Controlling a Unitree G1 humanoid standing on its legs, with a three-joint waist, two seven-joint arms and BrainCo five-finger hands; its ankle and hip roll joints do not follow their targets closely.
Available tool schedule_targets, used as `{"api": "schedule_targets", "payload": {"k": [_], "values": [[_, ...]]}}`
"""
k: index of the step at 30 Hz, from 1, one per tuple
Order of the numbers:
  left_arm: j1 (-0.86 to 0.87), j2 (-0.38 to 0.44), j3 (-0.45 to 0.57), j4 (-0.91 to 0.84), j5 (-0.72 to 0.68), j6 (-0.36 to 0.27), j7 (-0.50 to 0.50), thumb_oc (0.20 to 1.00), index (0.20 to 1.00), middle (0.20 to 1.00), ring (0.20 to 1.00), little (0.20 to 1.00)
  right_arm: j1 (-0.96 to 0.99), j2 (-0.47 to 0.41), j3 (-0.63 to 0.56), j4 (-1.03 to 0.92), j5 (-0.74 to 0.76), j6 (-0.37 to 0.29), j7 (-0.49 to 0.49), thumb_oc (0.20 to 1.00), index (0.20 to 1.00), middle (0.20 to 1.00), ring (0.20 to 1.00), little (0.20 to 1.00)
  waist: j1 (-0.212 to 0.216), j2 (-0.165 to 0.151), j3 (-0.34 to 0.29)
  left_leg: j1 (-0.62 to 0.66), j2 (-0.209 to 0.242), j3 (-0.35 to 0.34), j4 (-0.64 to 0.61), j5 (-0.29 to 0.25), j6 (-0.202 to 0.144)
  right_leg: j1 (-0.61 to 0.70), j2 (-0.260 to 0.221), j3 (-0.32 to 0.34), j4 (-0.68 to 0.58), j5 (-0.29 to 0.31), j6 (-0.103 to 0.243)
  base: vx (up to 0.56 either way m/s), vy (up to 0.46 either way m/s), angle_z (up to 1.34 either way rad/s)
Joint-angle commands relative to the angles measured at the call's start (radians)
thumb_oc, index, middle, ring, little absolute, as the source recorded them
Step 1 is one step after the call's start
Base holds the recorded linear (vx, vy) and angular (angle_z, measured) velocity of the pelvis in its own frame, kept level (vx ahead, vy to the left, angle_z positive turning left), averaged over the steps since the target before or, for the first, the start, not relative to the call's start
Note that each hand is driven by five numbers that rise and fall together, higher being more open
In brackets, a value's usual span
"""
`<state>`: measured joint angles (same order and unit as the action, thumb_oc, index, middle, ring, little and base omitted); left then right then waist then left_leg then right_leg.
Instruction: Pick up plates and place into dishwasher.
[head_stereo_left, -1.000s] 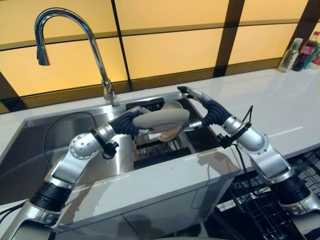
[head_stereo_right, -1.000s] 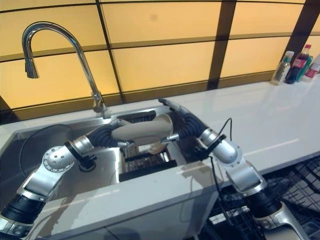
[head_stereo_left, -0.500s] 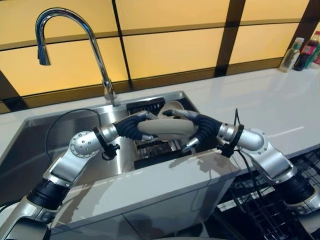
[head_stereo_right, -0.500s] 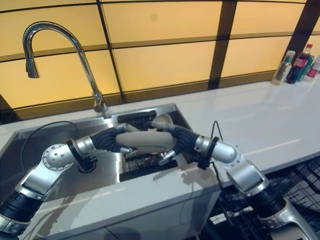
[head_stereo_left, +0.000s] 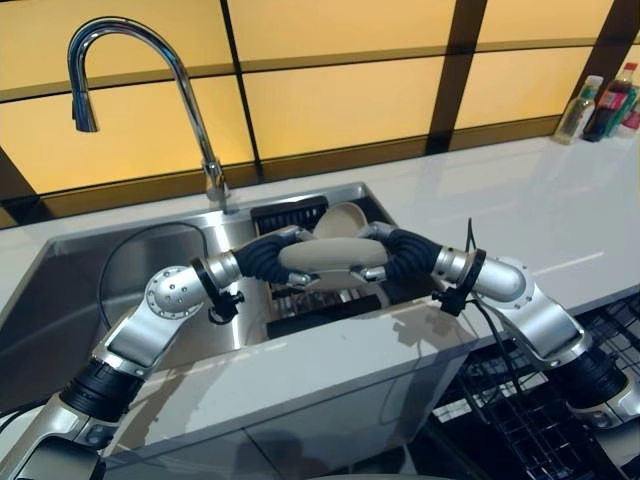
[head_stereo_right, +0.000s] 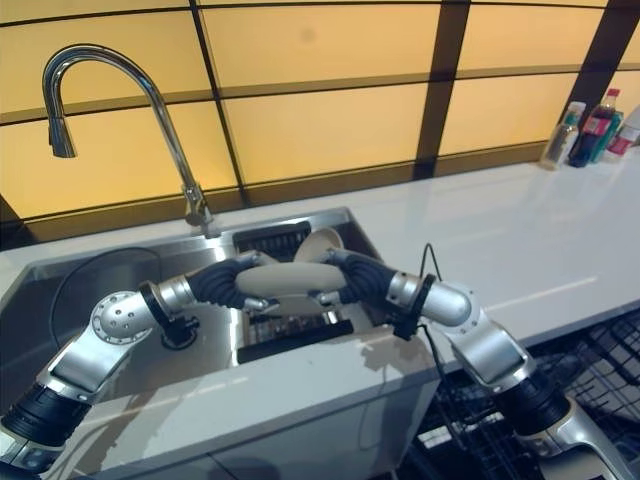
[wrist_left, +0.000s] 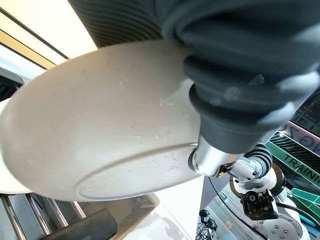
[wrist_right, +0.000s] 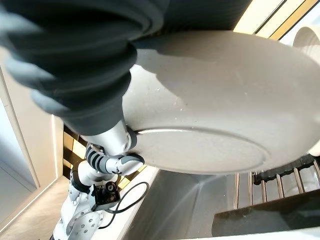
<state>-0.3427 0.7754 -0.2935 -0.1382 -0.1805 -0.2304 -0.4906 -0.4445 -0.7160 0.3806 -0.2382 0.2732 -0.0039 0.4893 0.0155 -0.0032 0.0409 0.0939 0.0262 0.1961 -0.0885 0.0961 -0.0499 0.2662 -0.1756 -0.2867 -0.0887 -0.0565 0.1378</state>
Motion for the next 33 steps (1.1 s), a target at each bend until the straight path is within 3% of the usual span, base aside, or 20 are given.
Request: {"api": "schedule_targets", "payload": {"k": [1,8,11,12,13,14,21,33], "values": [[-0.066,-0.044,0.055,0.027,-0.054,-0.065,0.056,0.200,0.200,0.200,0.200,0.200,-0.004,0.051,-0.029,-0.019,0.008,-0.037,-0.036,0.200,0.200,0.200,0.200,0.200,0.026,0.001,-0.053,0.074,0.023,0.006,0.004,-0.160,0.019,-0.112,0.022,0.024,0.001,0.044,-0.009,0.00,0.000,0.00],[-0.062,-0.047,0.065,0.036,-0.059,-0.071,0.056,0.200,0.200,0.200,0.200,0.200,0.007,0.049,-0.045,-0.019,-0.024,-0.036,-0.042,0.200,0.200,0.200,0.200,0.200,0.019,0.005,-0.053,0.076,0.023,0.012,0.005,-0.159,0.019,-0.113,0.023,0.028,0.001,0.045,-0.011,0.00,0.000,0.00],[-0.058,-0.053,0.071,0.034,-0.068,-0.041,0.083,0.200,0.200,0.200,0.200,0.200,0.006,0.051,-0.049,-0.019,-0.052,-0.039,-0.066,0.200,0.200,0.200,0.200,0.200,0.018,0.005,-0.054,0.077,0.023,0.013,0.004,-0.159,0.018,-0.113,0.024,0.029,0.001,0.045,-0.011,0.00,0.000,0.00],[-0.055,-0.057,0.076,0.033,-0.075,-0.026,0.097,0.288,0.288,0.288,0.288,0.288,0.006,0.052,-0.053,-0.017,-0.060,-0.042,-0.074,0.200,0.200,0.200,0.200,0.200,0.018,0.005,-0.054,0.078,0.024,0.013,0.003,-0.160,0.018,-0.113,0.025,0.029,0.001,0.045,-0.011,-0.03,-0.001,-0.01],[-0.050,-0.069,0.083,0.038,-0.080,-0.013,0.110,0.903,0.903,0.903,0.903,0.903,0.007,0.055,-0.060,-0.015,-0.068,-0.047,-0.087,0.200,0.200,0.200,0.200,0.200,0.018,0.005,-0.053,0.079,0.024,0.013,0.002,-0.160,0.018,-0.113,0.026,0.028,0.001,0.045,-0.012,-0.04,-0.003,-0.01],[-0.044,-0.078,0.087,0.039,-0.079,-0.007,0.123,1.000,1.000,1.000,1.000,1.000,0.011,0.058,-0.067,-0.015,-0.077,-0.051,-0.099,0.200,0.200,0.200,0.200,0.200,0.018,0.004,-0.053,0.079,0.024,0.013,0.002,-0.160,0.017,-0.113,0.026,0.027,0.001,0.044,-0.012,-0.04,-0.005,-0.01],[0.004,-0.125,0.133,0.033,-0.106,0.007,0.165,1.000,1.000,1.000,1.000,1.000,0.026,0.061,-0.135,-0.013,-0.179,-0.077,-0.206,0.200,0.200,0.200,0.200,0.200,0.018,0.002,-0.055,0.075,0.026,0.014,0.004,-0.161,0.017,-0.118,0.028,0.029,0.001,0.043,-0.013,-0.04,-0.008,-0.01],[0.037,-0.151,0.221,0.037,-0.202,0.032,0.206,1.000,1.000,1.000,1.000,1.000,0.023,-0.009,-0.321,-0.007,-0.276,-0.092,-0.387,0.200,0.200,0.200,0.200,0.200,-0.013,-0.002,-0.056,0.080,0.026,0.032,0.008,-0.174,0.017,-0.140,0.037,0.066,0.001,0.050,-0.010,-0.04,-0.017,-0.10]]}}
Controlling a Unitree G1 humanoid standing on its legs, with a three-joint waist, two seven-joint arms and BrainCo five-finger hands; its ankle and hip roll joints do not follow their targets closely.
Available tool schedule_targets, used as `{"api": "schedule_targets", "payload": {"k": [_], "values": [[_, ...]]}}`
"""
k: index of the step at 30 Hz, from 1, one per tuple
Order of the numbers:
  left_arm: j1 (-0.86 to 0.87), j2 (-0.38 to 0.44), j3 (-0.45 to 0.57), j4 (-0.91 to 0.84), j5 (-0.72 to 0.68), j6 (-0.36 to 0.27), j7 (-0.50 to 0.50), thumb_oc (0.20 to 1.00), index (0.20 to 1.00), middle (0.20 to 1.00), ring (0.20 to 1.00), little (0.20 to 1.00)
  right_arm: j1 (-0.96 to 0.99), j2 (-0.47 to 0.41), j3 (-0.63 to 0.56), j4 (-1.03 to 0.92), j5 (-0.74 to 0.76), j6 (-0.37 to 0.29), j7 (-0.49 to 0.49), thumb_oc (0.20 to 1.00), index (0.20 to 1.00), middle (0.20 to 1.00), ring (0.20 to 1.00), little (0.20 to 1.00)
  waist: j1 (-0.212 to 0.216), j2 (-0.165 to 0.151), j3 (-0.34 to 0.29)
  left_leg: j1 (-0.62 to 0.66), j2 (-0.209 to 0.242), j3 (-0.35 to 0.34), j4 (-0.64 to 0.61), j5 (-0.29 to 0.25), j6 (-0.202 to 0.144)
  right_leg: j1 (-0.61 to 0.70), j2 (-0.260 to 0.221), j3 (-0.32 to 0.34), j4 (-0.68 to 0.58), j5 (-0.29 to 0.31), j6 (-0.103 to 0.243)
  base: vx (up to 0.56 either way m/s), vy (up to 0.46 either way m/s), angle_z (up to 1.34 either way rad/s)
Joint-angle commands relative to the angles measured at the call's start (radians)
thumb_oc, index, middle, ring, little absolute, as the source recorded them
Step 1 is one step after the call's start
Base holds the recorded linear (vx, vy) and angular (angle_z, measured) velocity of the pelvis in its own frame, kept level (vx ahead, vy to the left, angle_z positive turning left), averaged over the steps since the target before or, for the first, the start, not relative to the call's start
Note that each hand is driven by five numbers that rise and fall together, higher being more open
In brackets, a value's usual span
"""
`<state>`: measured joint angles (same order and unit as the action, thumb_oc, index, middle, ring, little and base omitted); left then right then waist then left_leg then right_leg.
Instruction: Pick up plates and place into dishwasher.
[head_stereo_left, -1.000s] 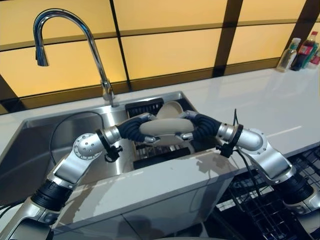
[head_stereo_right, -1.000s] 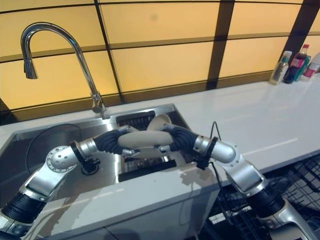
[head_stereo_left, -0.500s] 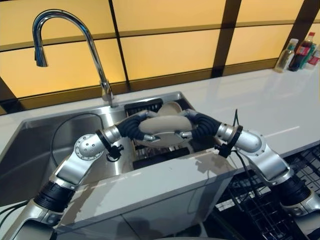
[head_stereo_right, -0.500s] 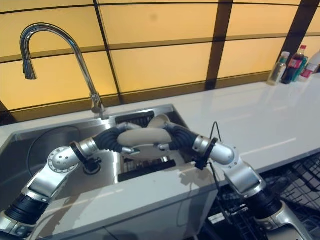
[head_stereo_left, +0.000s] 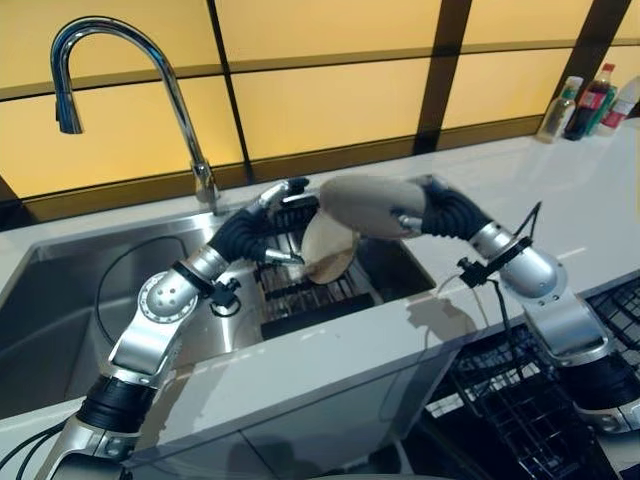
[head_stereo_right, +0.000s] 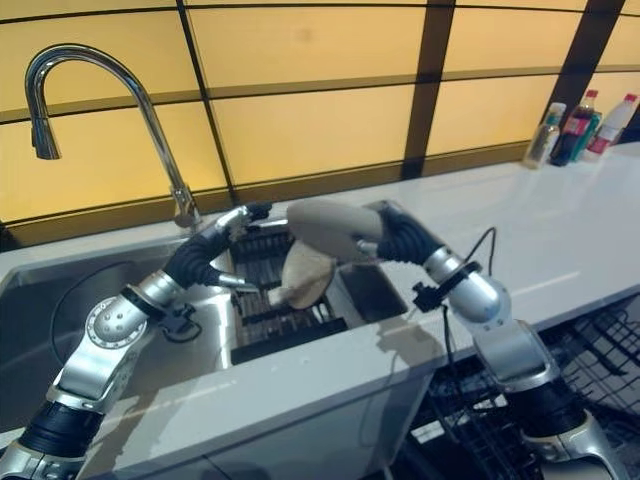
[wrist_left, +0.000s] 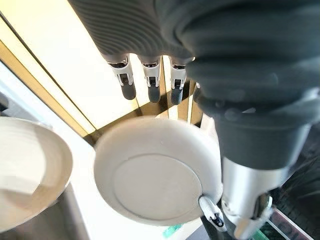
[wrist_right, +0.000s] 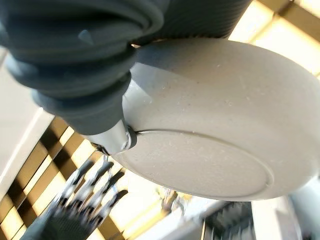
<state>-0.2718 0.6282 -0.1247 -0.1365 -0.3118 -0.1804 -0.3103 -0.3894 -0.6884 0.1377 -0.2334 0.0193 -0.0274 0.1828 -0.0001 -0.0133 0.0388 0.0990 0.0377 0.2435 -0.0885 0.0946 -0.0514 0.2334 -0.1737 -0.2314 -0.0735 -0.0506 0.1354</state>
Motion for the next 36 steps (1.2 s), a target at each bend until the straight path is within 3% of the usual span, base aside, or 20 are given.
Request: {"api": "schedule_targets", "payload": {"k": [1,17,27,30,36], "values": [[-0.030,-0.005,0.062,0.035,-0.079,-0.016,0.026,1.000,1.000,1.000,1.000,1.000,-0.026,-0.039,-0.096,-0.009,-0.029,-0.069,-0.096,0.200,0.200,0.200,0.200,0.200,-0.001,0.008,-0.055,0.075,0.014,-0.013,0.007,-0.175,0.019,-0.112,0.036,0.015,-0.014,0.045,-0.006,-0.04,-0.036,-0.14],[0.075,-0.033,0.256,0.114,-0.185,-0.013,0.017,1.000,1.000,1.000,1.000,1.000,0.272,-0.038,-0.388,0.005,-0.035,-0.074,-0.234,0.200,0.200,0.200,0.200,0.200,-0.120,0.023,-0.049,0.085,-0.009,0.083,0.005,-0.215,0.050,-0.207,0.050,0.137,-0.014,0.082,0.019,-0.01,-0.053,-0.31],[0.105,-0.056,0.315,0.175,-0.166,-0.053,0.079,1.000,1.000,1.000,1.000,1.000,0.341,-0.036,-0.417,0.095,0.005,-0.068,-0.219,0.200,0.200,0.200,0.200,0.200,-0.178,0.034,0.000,0.077,-0.021,0.131,0.115,-0.290,0.091,-0.261,0.045,0.205,0.037,0.091,0.019,0.03,-0.073,-0.41],[0.113,-0.072,0.318,0.178,-0.165,-0.058,0.103,1.000,1.000,1.000,1.000,1.000,0.346,-0.043,-0.416,0.123,0.024,-0.062,-0.205,0.200,0.200,0.200,0.200,0.200,-0.192,0.053,0.026,0.072,-0.018,0.129,0.178,-0.334,0.097,-0.268,0.043,0.220,0.074,0.062,0.019,0.13,-0.004,-0.22],[0.123,-0.100,0.302,0.177,-0.173,-0.055,0.146,1.000,1.000,1.000,1.000,1.000,0.342,-0.085,-0.407,0.154,0.045,-0.051,-0.176,0.200,0.200,0.200,0.200,0.200,-0.214,0.083,0.086,0.033,-0.012,0.146,0.287,-0.360,0.096,-0.300,0.035,0.240,0.162,0.030,0.001,0.08,-0.006,0.00]]}}
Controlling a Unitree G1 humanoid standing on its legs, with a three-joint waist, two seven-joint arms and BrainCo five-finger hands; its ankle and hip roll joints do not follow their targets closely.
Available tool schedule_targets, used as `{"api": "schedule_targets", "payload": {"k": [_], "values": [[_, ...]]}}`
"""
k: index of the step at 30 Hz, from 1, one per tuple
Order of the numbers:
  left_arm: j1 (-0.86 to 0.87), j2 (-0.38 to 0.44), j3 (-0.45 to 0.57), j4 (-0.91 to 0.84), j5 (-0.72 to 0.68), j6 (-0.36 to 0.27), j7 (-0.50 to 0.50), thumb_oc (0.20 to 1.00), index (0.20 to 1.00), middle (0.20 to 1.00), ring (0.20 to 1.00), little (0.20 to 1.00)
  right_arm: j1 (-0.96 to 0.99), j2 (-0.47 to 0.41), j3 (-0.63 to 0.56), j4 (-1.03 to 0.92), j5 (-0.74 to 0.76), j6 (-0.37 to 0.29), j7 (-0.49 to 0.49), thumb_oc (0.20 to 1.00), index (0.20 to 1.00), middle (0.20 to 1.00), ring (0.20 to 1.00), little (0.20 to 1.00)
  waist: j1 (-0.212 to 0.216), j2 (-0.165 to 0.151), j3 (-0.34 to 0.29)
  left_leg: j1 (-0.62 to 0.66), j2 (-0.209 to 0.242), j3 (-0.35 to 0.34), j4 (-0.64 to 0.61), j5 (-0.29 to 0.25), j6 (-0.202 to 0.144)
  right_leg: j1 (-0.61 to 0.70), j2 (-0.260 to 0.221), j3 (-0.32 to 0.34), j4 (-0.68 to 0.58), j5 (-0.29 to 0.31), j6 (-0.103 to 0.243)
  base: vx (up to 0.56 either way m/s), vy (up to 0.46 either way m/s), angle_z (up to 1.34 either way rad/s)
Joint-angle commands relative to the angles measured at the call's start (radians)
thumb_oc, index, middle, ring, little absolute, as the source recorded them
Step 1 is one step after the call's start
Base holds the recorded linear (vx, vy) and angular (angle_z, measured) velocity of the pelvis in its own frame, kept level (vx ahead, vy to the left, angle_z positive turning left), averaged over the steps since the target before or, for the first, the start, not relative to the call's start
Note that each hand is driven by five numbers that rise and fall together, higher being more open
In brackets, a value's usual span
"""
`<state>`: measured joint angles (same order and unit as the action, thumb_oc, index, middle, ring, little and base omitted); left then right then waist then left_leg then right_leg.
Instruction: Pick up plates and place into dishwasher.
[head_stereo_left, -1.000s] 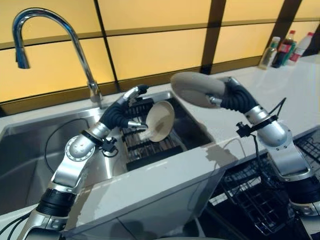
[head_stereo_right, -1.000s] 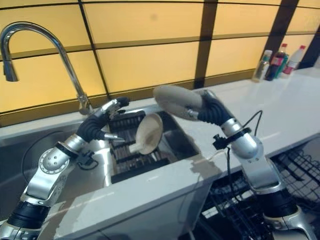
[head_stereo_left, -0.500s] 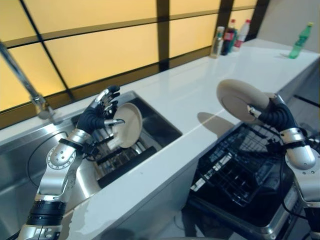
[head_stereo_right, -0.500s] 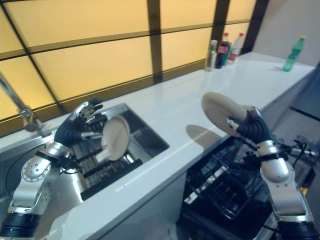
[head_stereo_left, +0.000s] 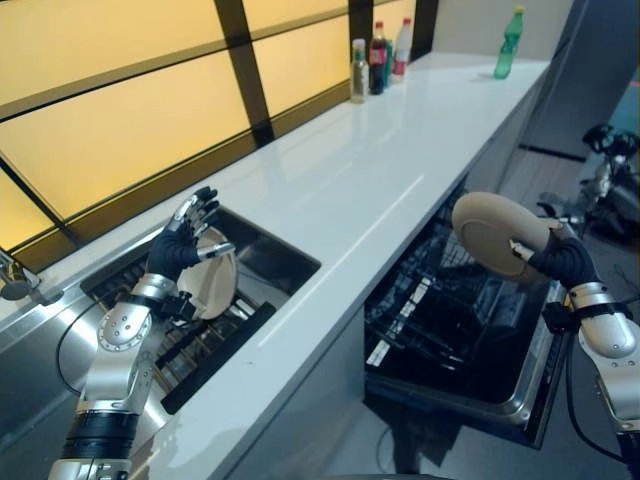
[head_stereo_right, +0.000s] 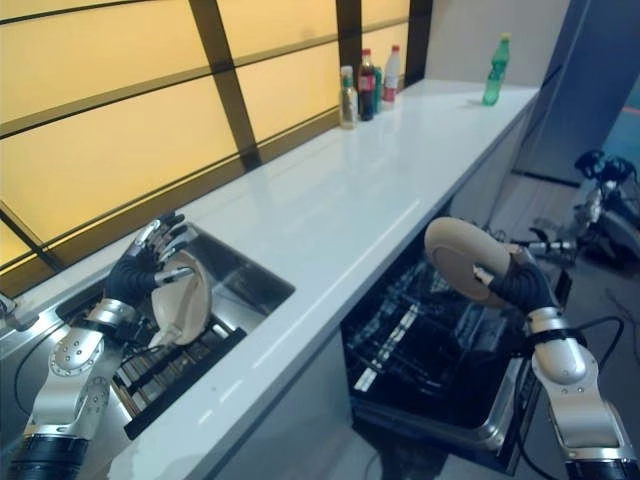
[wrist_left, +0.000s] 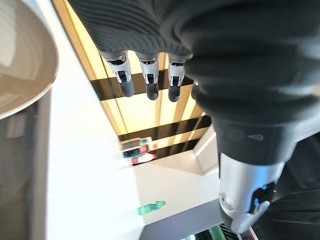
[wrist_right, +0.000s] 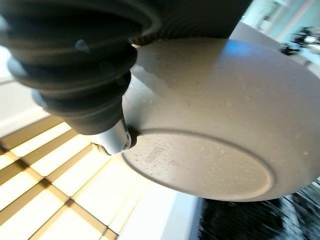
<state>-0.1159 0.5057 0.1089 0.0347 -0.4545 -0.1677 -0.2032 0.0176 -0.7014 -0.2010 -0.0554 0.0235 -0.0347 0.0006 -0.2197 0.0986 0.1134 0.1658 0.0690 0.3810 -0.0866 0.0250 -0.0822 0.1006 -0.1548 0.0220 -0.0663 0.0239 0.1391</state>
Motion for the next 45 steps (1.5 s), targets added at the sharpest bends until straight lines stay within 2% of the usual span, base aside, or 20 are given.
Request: {"api": "schedule_targets", "payload": {"k": [1,8,11,15,18,22,28,29,31,37,45], "values": [[-0.028,0.017,0.063,0.004,-0.032,-0.069,0.045,1.000,1.000,1.000,1.000,1.000,-0.065,-0.077,-0.065,-0.019,0.044,-0.044,0.007,0.200,0.200,0.200,0.200,0.200,0.004,-0.022,0.020,-0.039,-0.044,0.007,0.292,-0.289,0.126,-0.171,0.014,-0.011,0.164,-0.048,-0.005,0.08,0.014,0.04],[-0.049,0.006,-0.001,-0.005,-0.033,-0.102,0.118,1.000,1.000,1.000,1.000,1.000,-0.155,-0.102,-0.002,0.013,0.041,-0.018,-0.004,0.200,0.200,0.200,0.200,0.200,0.001,0.028,0.102,-0.120,-0.047,-0.005,0.333,-0.263,0.114,-0.226,0.002,-0.001,0.210,-0.070,-0.014,-0.02,0.010,-0.01],[-0.049,0.007,-0.013,-0.027,-0.039,-0.095,0.142,1.000,1.000,1.000,1.000,1.000,-0.182,-0.101,0.021,0.023,0.039,-0.008,-0.004,0.200,0.200,0.200,0.200,0.200,0.007,0.036,0.127,-0.138,-0.051,-0.017,0.334,-0.251,0.109,-0.233,0.000,-0.004,0.209,-0.068,-0.015,0.00,0.001,-0.02],[-0.089,0.015,-0.042,-0.031,-0.029,-0.117,0.197,1.000,1.000,1.000,1.000,1.000,-0.254,-0.111,0.060,0.036,0.035,0.007,-0.024,0.200,0.200,0.200,0.200,0.200,0.013,0.043,0.176,-0.202,-0.048,-0.024,0.359,-0.240,0.104,-0.293,-0.005,-0.007,0.241,-0.077,-0.020,-0.16,-0.015,0.04],[-0.141,0.035,-0.060,-0.020,-0.038,-0.139,0.233,1.000,1.000,1.000,1.000,1.000,-0.344,-0.113,0.107,0.049,0.050,0.049,-0.055,0.200,0.200,0.200,0.200,0.200,0.021,0.053,0.224,-0.270,-0.043,-0.031,0.384,-0.228,0.094,-0.353,-0.003,-0.016,0.268,-0.082,-0.028,-0.21,-0.021,0.10],[-0.177,0.049,-0.069,-0.034,-0.052,-0.134,0.261,1.000,1.000,1.000,1.000,1.000,-0.403,-0.095,0.154,0.066,0.065,0.087,-0.068,0.200,0.200,0.200,0.200,0.200,0.028,0.063,0.263,-0.316,-0.044,-0.042,0.397,-0.217,0.088,-0.396,-0.001,-0.024,0.282,-0.081,-0.038,-0.12,-0.002,0.05],[-0.235,0.054,-0.099,-0.036,-0.042,-0.116,0.289,1.000,1.000,1.000,1.000,1.000,-0.480,-0.061,0.223,0.131,0.058,0.087,-0.081,0.200,0.200,0.200,0.200,0.200,0.050,0.063,0.303,-0.357,-0.050,-0.063,0.393,-0.196,0.085,-0.431,0.002,-0.032,0.290,-0.072,-0.047,-0.09,-0.035,0.01],[-0.244,0.054,-0.099,-0.035,-0.041,-0.113,0.292,1.000,1.000,1.000,1.000,1.000,-0.496,-0.062,0.234,0.141,0.049,0.090,-0.076,0.200,0.200,0.200,0.200,0.200,0.051,0.060,0.312,-0.372,-0.048,-0.053,0.393,-0.173,0.089,-0.445,0.001,-0.033,0.289,-0.051,-0.054,-0.13,-0.061,-0.03],[-0.258,0.055,-0.102,-0.036,-0.040,-0.107,0.298,1.000,1.000,1.000,1.000,1.000,-0.528,-0.065,0.253,0.158,0.058,0.099,-0.069,0.200,0.200,0.200,0.200,0.200,0.059,0.062,0.322,-0.383,-0.048,-0.057,0.393,-0.167,0.088,-0.455,-0.001,-0.038,0.295,-0.052,-0.056,-0.09,-0.039,0.03],[-0.298,0.053,-0.115,-0.030,-0.033,-0.093,0.320,1.000,1.000,1.000,1.000,1.000,-0.593,-0.058,0.308,0.231,0.052,0.152,-0.088,0.200,0.200,0.200,0.200,0.200,0.076,0.078,0.355,-0.420,-0.055,-0.077,0.393,-0.146,0.078,-0.489,-0.009,-0.055,0.322,-0.059,-0.063,-0.03,-0.016,0.06],[-0.323,0.047,-0.110,-0.047,-0.028,-0.074,0.345,1.000,1.000,1.000,1.000,1.000,-0.613,-0.066,0.322,0.296,0.023,0.172,-0.094,0.200,0.200,0.200,0.200,0.200,0.078,0.105,0.396,-0.465,-0.061,-0.077,0.388,-0.128,0.072,-0.551,-0.019,-0.070,0.352,-0.064,-0.070,-0.02,-0.001,0.07]]}}
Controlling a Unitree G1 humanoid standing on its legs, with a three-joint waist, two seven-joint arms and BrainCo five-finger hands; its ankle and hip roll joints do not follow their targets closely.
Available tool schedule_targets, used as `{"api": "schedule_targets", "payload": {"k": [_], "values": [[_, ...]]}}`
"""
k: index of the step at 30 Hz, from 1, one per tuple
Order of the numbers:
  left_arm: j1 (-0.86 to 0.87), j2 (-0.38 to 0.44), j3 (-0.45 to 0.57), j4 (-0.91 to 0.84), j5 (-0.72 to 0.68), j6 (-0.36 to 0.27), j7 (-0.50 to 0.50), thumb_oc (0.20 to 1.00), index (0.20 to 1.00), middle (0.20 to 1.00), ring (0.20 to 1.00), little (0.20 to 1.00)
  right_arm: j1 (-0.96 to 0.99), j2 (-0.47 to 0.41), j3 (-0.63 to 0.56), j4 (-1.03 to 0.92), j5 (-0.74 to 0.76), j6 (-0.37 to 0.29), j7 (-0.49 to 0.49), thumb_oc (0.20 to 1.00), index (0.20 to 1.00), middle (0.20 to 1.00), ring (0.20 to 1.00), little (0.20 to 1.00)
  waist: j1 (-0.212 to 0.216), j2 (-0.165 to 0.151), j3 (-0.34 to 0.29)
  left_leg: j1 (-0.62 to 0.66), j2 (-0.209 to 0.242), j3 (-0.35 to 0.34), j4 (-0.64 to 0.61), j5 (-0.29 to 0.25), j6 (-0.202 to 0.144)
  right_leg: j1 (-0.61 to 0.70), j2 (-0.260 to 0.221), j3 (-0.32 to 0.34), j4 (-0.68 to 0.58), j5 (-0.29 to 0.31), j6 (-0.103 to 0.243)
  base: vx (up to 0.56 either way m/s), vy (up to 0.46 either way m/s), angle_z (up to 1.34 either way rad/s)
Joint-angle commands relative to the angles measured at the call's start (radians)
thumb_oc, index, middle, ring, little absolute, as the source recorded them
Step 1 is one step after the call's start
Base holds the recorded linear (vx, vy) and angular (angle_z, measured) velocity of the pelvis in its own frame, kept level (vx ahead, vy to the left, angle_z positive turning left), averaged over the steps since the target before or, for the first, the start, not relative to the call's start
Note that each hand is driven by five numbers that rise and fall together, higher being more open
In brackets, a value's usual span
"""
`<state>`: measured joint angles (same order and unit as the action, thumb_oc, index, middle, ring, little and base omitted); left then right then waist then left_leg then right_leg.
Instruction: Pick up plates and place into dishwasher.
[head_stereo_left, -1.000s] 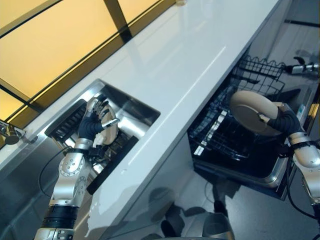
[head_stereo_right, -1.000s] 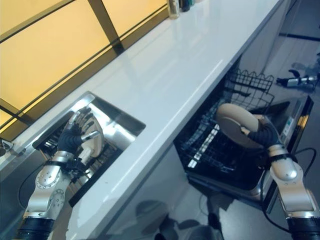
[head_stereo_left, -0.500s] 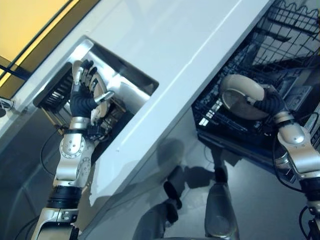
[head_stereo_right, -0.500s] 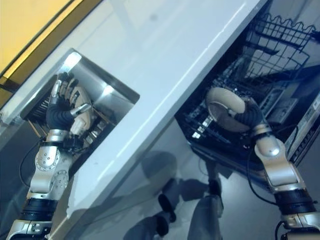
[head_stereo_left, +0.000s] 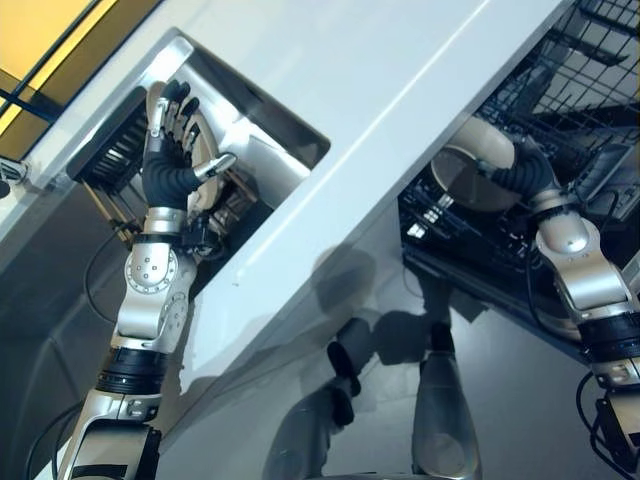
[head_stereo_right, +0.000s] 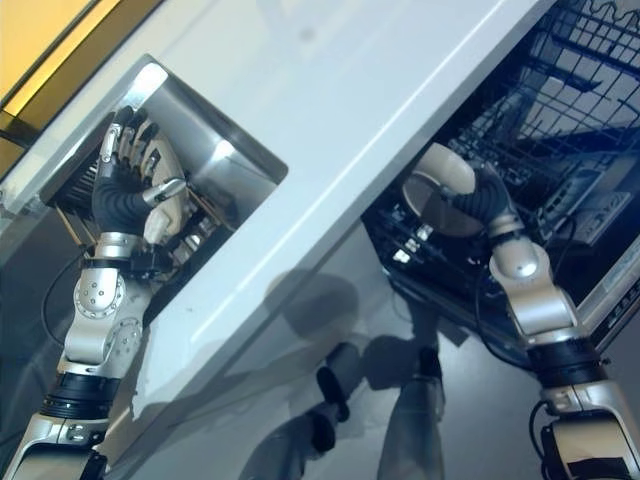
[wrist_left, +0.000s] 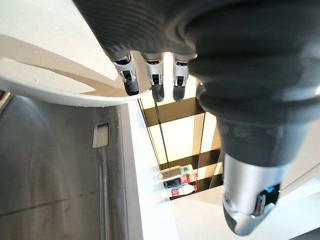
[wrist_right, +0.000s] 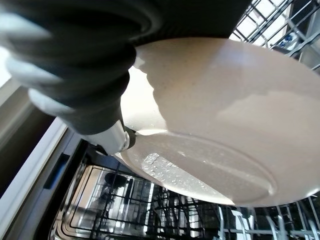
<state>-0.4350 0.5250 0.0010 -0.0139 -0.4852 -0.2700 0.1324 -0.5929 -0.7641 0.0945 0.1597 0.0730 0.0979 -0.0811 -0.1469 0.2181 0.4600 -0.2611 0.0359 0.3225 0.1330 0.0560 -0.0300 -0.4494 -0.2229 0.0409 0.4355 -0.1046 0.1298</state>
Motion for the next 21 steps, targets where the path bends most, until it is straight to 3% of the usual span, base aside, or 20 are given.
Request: {"api": "schedule_targets", "payload": {"k": [1,14,21], "values": [[-0.005,0.025,-0.003,0.001,0.003,0.029,0.010,1.000,1.000,1.000,1.000,1.000,-0.007,-0.005,0.030,0.084,-0.028,0.043,-0.010,0.200,0.200,0.200,0.200,0.200,0.005,-0.012,0.053,-0.043,-0.029,-0.018,0.170,-0.158,0.019,-0.008,0.049,-0.089,-0.145,0.064,-0.061,0.00,0.022,0.04],[-0.022,0.019,-0.027,-0.016,-0.003,0.037,0.024,1.000,1.000,1.000,1.000,1.000,0.025,0.038,0.106,0.201,-0.090,0.148,0.058,0.200,0.200,0.200,0.200,0.200,0.003,0.017,0.060,-0.092,-0.036,-0.022,0.177,-0.149,0.012,-0.071,0.046,-0.080,-0.110,0.053,-0.074,0.02,0.004,0.03],[-0.039,0.045,-0.021,-0.029,-0.023,0.065,0.020,1.000,1.000,1.000,1.000,1.000,0.070,0.023,0.139,0.275,-0.169,0.175,0.100,0.200,0.200,0.200,0.200,0.200,0.003,0.004,0.060,-0.077,-0.023,-0.017,0.191,-0.155,0.013,-0.053,0.036,-0.085,-0.092,0.045,-0.074,0.01,-0.010,0.06]]}}
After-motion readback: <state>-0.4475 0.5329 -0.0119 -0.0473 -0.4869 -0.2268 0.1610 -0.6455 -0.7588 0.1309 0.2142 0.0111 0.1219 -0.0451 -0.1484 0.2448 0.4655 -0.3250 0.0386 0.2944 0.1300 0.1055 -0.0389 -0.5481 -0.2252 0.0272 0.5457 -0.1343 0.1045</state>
